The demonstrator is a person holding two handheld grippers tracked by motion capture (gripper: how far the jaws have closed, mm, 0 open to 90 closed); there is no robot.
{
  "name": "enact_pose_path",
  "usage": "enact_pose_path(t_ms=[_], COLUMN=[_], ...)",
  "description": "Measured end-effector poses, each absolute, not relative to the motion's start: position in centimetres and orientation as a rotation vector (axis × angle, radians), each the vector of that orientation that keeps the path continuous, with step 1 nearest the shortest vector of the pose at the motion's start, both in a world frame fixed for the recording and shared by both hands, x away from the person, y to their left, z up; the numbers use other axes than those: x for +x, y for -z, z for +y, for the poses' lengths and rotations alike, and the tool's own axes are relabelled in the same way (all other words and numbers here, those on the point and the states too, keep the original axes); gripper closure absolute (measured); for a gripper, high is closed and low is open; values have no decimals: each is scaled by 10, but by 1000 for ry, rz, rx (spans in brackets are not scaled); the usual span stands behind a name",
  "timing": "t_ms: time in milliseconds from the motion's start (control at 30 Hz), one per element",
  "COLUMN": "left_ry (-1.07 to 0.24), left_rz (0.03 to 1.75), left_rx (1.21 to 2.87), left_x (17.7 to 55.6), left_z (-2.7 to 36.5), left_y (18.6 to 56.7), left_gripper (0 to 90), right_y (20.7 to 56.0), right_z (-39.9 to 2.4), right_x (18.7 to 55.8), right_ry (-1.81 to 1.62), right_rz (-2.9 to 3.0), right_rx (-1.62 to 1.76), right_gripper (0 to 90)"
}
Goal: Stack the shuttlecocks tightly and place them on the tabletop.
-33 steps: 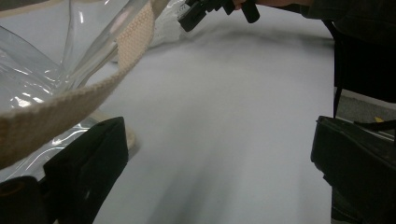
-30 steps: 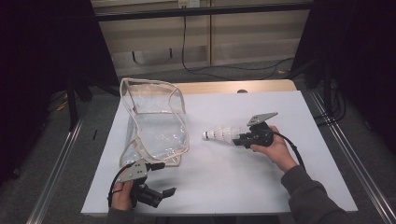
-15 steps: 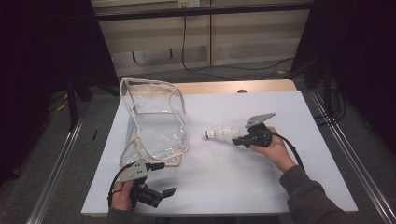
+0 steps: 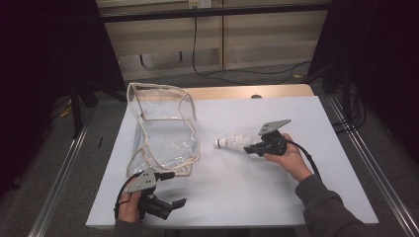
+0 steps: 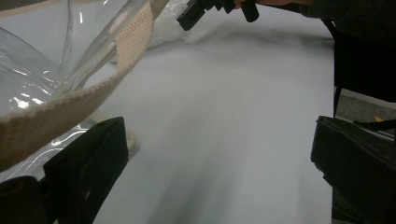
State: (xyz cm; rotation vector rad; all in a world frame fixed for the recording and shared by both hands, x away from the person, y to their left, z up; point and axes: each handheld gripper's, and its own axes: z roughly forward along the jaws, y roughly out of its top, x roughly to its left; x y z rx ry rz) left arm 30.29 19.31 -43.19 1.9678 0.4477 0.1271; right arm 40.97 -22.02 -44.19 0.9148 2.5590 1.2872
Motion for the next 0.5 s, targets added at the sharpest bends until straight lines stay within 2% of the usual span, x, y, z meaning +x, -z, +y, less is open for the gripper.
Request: enact_pose_path(t_ms=[500], left_ry=[-127], left_rz=[446], left_rx=[1970], left_x=[303], left_z=[193], left_y=[432], left_gripper=[41], right_y=[442], right_z=[-216], right_x=[412], right_ry=[-1284], right_rz=[2561], right_rx=[901], right_gripper=[900])
